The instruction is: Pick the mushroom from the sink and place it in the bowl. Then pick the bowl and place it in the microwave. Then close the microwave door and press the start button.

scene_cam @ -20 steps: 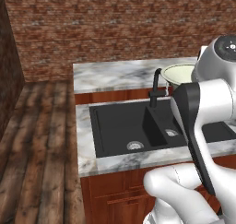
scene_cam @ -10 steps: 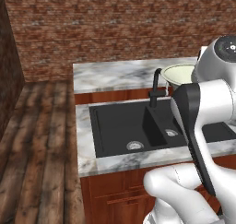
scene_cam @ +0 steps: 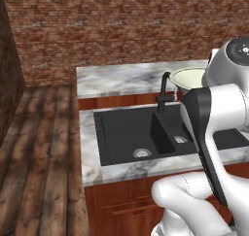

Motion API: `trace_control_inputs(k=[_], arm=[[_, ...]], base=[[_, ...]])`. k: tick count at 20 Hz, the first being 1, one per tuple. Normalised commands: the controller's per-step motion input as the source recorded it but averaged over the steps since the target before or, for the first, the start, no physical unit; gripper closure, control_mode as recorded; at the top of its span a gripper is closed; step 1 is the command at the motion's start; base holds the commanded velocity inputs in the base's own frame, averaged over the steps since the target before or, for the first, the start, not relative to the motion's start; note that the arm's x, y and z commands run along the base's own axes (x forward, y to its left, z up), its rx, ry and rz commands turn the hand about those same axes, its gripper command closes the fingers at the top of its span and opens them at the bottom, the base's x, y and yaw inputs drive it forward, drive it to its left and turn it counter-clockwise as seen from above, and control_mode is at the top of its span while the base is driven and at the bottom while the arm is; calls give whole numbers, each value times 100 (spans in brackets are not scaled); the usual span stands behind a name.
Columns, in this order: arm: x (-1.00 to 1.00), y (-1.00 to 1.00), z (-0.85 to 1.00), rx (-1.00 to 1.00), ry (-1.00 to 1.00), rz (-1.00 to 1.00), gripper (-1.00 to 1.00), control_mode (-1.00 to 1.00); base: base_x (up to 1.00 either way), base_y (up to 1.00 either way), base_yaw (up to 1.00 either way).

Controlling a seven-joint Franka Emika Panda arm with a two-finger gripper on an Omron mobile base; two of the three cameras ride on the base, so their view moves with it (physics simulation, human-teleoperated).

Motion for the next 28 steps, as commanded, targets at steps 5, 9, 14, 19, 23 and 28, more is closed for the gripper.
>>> trace_control_inputs(k=[5, 9, 14, 19, 23, 28], arm=[[0, 0, 0, 0, 0, 0, 100, 100], [0, 0, 0, 0, 0, 0, 100, 100], [0, 0, 0, 0, 0, 0, 100, 100], [0, 0, 0, 0, 0, 0, 100, 100], [0, 0, 0, 0, 0, 0, 100, 100], [0, 0, 0, 0, 0, 0, 100, 100]], base=[[-8, -2, -2], [-4, -9, 14], [-25, -21, 47], [-38, -24, 64], [-47, -8, 67], [-49, 0, 68]])
